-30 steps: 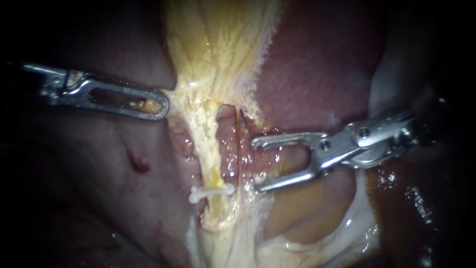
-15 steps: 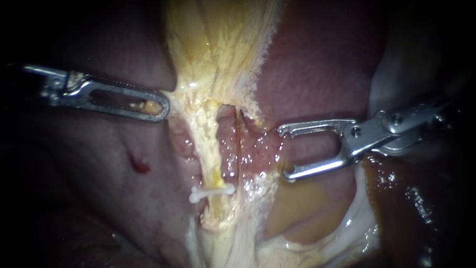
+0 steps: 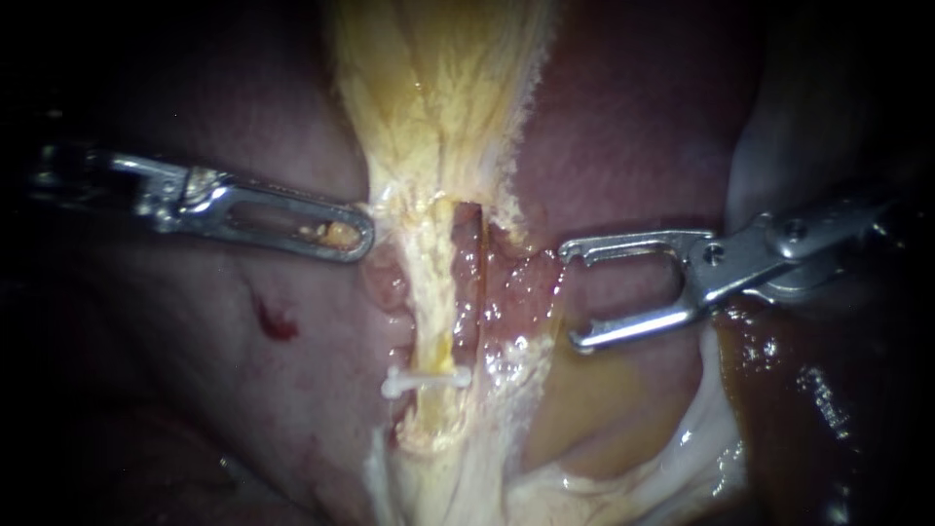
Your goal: Going back first clip left tube
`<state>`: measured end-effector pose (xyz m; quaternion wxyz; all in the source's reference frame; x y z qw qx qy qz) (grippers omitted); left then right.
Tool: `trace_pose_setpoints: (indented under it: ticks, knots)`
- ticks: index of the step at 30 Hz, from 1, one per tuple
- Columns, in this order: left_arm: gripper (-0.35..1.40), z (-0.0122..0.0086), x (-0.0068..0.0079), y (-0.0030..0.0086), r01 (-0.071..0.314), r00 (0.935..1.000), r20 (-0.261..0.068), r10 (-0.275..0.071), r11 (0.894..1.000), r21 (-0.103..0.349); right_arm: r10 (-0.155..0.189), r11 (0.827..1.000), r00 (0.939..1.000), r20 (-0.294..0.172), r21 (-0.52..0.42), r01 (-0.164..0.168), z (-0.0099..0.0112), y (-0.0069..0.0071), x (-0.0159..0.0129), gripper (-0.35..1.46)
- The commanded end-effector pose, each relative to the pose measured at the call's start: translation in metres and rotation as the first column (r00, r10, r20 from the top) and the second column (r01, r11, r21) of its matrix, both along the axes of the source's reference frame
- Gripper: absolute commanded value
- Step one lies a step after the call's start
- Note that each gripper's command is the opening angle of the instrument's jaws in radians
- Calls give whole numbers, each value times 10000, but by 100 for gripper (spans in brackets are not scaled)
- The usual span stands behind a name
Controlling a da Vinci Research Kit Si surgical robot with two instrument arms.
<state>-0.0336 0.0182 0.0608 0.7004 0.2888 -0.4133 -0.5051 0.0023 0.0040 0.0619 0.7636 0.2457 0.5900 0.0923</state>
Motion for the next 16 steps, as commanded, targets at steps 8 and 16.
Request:
trace_pose_setpoints:
  ticks: [8,16]
  knots:
    - [-35,13,-15,-4,-93,9999,-41,93,10000,1,20,10000,10000,11,19,-20,-2,1,-1,50]
    - [-35,16,-15,-3,-125,9999,-59,125,9999,-3,23,10000,10000,11,29,-23,-4,2,-1,50]
